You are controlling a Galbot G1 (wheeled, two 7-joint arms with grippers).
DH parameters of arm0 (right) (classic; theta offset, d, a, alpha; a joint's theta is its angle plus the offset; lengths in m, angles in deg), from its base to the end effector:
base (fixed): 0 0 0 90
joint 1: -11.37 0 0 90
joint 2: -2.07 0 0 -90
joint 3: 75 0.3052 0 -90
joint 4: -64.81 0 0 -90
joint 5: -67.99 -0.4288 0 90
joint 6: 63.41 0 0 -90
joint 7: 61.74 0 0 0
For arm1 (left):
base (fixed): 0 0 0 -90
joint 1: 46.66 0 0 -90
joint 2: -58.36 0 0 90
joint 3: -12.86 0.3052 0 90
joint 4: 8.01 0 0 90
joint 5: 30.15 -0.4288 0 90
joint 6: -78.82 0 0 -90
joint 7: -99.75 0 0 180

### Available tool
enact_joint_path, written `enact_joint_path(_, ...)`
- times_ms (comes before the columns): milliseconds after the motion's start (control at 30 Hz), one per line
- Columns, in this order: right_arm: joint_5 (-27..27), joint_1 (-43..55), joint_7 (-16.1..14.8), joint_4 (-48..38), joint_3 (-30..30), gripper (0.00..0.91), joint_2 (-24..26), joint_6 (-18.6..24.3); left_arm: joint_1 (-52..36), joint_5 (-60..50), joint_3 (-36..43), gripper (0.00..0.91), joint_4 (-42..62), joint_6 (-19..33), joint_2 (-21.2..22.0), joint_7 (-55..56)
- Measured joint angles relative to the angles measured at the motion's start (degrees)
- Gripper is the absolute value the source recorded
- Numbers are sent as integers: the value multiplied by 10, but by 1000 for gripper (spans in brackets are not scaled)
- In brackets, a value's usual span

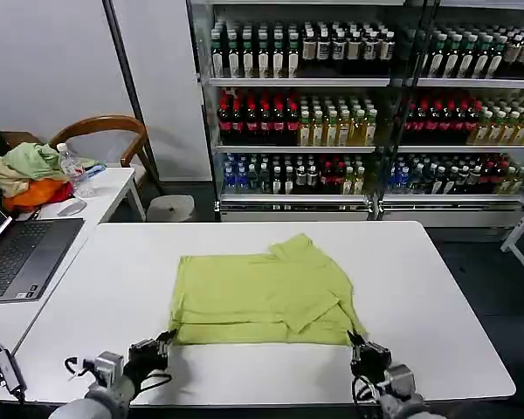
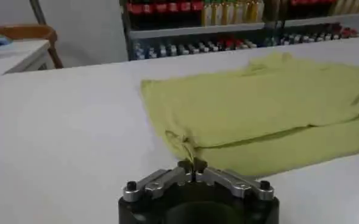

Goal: Fold and organize the clothes.

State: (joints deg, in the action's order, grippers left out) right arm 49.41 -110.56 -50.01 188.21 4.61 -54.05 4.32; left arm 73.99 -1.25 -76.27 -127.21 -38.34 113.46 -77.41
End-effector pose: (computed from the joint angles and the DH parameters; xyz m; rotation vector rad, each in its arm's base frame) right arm 0.2494 0.0150 -0.2655 0.3153 -2.6463 0.2961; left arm 0.2802 0.0503 -0.2613 -0.3143 -2.5468 -0.1379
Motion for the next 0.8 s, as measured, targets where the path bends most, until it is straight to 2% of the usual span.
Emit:
enact_joint_path(233,14,-45,3,21,10,0,7,11,60,-16,-29,71,-33,2,-2,-3)
enact_joint_path(300,18,-54,3,24,9,0,7,15,71,-21,-36,705,-40,0,-2,-4)
enact_joint_path(333,20,-58,4,26,9,0,7,16,74,-24,-37,907,-43,-3,-2,-5)
enact_joint_path(367,22,-63,5,29,9,907,7,16,77,-28,-38,907,-46,-6,-1,-6)
enact_joint_path(600,26,-91,11,64,26,907,17,14,105,-61,-49,907,-72,-29,-1,-9)
enact_joint_path(800,1,-67,15,90,42,907,31,-1,112,-65,-72,907,-98,-35,-16,-2)
